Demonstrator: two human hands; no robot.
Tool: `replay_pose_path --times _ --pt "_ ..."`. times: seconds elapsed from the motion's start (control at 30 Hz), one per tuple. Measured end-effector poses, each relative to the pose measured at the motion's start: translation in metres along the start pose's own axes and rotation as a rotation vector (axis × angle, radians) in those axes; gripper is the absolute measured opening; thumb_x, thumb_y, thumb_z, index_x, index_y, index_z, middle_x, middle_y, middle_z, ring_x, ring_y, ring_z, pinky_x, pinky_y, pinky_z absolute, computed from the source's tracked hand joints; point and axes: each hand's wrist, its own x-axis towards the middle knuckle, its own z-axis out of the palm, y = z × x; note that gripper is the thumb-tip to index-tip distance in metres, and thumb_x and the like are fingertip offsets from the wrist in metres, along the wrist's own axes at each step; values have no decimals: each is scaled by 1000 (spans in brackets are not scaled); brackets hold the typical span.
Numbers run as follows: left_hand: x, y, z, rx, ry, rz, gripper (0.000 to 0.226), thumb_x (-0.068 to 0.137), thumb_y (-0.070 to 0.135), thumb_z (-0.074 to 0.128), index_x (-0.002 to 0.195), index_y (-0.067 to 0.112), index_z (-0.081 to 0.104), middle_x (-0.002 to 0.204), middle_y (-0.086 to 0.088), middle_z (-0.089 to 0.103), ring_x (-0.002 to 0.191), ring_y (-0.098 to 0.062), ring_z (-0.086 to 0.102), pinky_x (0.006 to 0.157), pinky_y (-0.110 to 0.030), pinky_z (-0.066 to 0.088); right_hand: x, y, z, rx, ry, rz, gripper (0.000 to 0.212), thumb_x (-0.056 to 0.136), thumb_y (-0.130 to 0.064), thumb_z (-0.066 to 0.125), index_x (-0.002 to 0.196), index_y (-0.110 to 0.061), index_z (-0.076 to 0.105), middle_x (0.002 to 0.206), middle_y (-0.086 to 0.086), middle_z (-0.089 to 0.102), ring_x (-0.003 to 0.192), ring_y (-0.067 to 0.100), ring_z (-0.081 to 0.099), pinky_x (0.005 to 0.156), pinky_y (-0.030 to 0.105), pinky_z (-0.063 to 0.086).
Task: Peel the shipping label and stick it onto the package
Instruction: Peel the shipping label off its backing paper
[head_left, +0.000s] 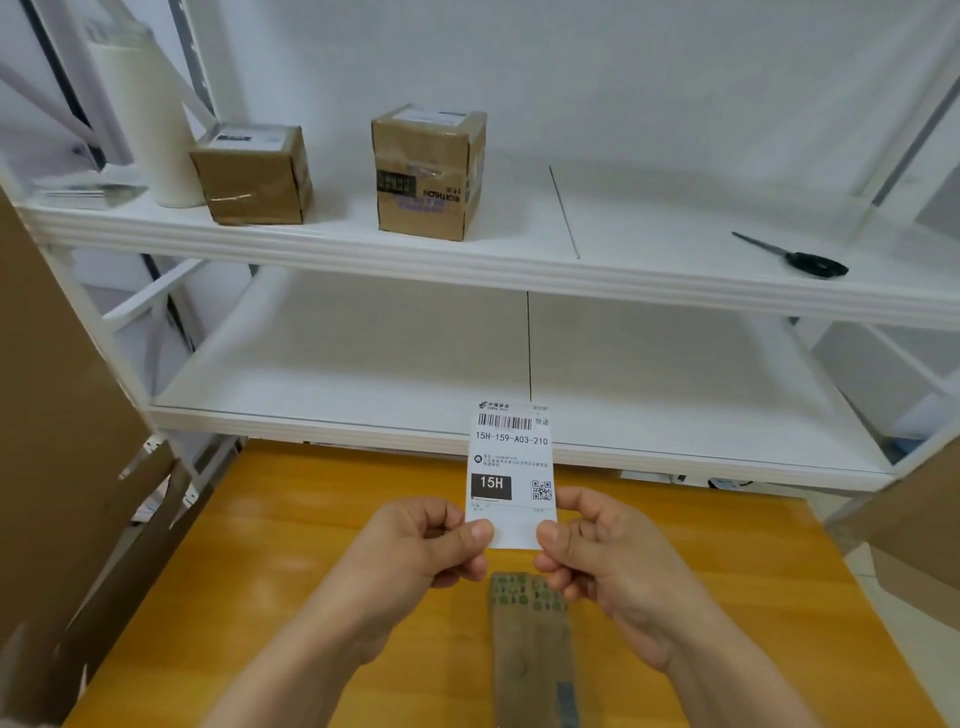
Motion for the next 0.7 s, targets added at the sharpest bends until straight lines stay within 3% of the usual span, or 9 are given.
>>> replay_pose_path --times 0.17,0.4,0.7 --pt "-14 9 -2 -9 9 33 11 86 17 69 80 7 71 75 -8 74 69 -12 67 71 -30 49 -11 -4 2 51 25 -45 54 70 -18 76 121 -22 61 65 7 67 53 14 56 50 23 46" --pt "-32 17 2 -35 9 124 14 78 29 77 72 18 72 75 -10 75 70 -12 66 75 -31 48 -29 -6 8 72 -19 -96 61 71 -20 76 128 -29 54 64 7 65 54 15 56 50 23 45" --pt "-46 22 11 -54 13 221 11 74 30 71 73 19 74 75 -11 75 71 -12 66 74 -29 47 -45 -6 11 137 -38 -90 72 67 -21 79 133 -33 52 65 11 66 54 17 57 49 25 46"
